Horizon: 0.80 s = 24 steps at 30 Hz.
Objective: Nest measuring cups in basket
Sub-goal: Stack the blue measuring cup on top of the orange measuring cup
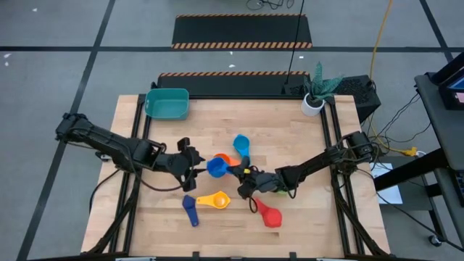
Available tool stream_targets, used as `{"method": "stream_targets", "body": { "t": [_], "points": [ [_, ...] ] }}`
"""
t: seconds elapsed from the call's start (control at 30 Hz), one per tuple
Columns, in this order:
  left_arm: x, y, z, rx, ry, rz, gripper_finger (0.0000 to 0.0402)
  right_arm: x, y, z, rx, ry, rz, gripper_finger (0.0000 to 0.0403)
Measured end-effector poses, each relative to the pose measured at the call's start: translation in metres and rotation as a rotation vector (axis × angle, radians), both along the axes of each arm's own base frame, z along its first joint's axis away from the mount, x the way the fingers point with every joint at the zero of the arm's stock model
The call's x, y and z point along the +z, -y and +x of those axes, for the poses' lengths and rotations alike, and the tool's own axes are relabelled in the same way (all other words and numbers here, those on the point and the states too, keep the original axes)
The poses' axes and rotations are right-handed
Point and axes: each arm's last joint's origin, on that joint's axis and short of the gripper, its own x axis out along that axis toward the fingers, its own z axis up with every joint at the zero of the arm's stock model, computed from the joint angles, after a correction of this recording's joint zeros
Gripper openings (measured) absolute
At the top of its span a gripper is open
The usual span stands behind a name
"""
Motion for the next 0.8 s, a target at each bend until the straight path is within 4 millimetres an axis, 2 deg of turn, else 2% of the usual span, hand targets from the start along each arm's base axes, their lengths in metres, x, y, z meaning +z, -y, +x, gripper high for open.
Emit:
{"method": "stream_targets", "body": {
  "t": [0.13,0.33,0.57,0.8],
  "points": [
    [0.0,0.0,0.0,0.0,-0.002,0.001,0.0173,-0.005,0.006,-0.006,-0.055,0.03,-0.002,0.0],
    [0.0,0.0,0.0,0.0,-0.004,0.002,0.0173,-0.011,0.018,-0.016,-0.019,0.138,0.061,0.0],
    [-0.001,0.001,0.001,0.006,-0.006,-0.006,0.0173,-0.022,0.037,-0.02,0.061,0.12,0.144,0.0],
    [-0.001,0.007,-0.001,-0.007,-0.001,-0.019,0.0172,-0.022,0.049,-0.018,0.078,0.135,0.206,0.0]
  ]
}}
